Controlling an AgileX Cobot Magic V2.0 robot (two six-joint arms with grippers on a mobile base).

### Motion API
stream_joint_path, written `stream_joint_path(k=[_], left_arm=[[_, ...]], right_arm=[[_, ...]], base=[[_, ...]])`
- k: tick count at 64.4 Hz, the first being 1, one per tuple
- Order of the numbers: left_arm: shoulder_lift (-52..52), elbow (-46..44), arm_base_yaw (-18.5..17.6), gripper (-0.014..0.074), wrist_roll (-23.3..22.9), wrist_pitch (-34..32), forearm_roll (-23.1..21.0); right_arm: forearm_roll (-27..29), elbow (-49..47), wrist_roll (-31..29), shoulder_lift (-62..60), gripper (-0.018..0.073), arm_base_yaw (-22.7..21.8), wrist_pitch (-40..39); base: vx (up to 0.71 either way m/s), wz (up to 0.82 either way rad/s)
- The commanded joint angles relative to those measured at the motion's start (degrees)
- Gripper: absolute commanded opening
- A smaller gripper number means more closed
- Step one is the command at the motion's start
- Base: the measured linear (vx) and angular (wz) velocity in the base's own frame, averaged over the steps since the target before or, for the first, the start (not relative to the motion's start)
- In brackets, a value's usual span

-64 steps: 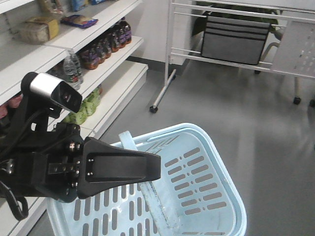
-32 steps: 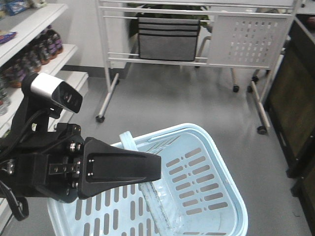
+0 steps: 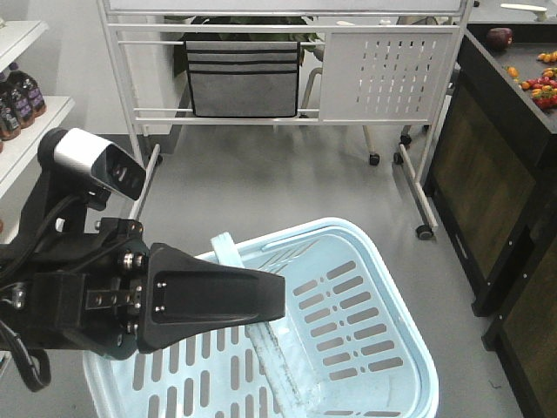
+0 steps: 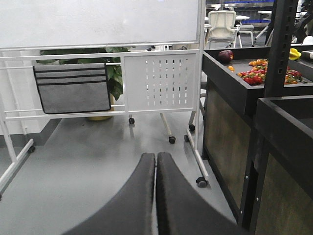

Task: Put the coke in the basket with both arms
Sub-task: 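Turn the base away from the shelf holding the basket in the left gripper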

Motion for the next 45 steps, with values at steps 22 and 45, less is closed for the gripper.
stream_joint_path(k=[22,45], left_arm=[[-1.46,-1.43,-0.27,-0.0006,0.17,-10.97,-4.85],[-1.46,-1.43,-0.27,-0.0006,0.17,-10.97,-4.85]], right_arm=[[-0.42,0.39,-0.23,-0.77,-0.0005,-0.32,-4.09],[-0.42,0.39,-0.23,-0.77,-0.0005,-0.32,-4.09]], base=[[0.21,-0.05],[0.23,0.0]])
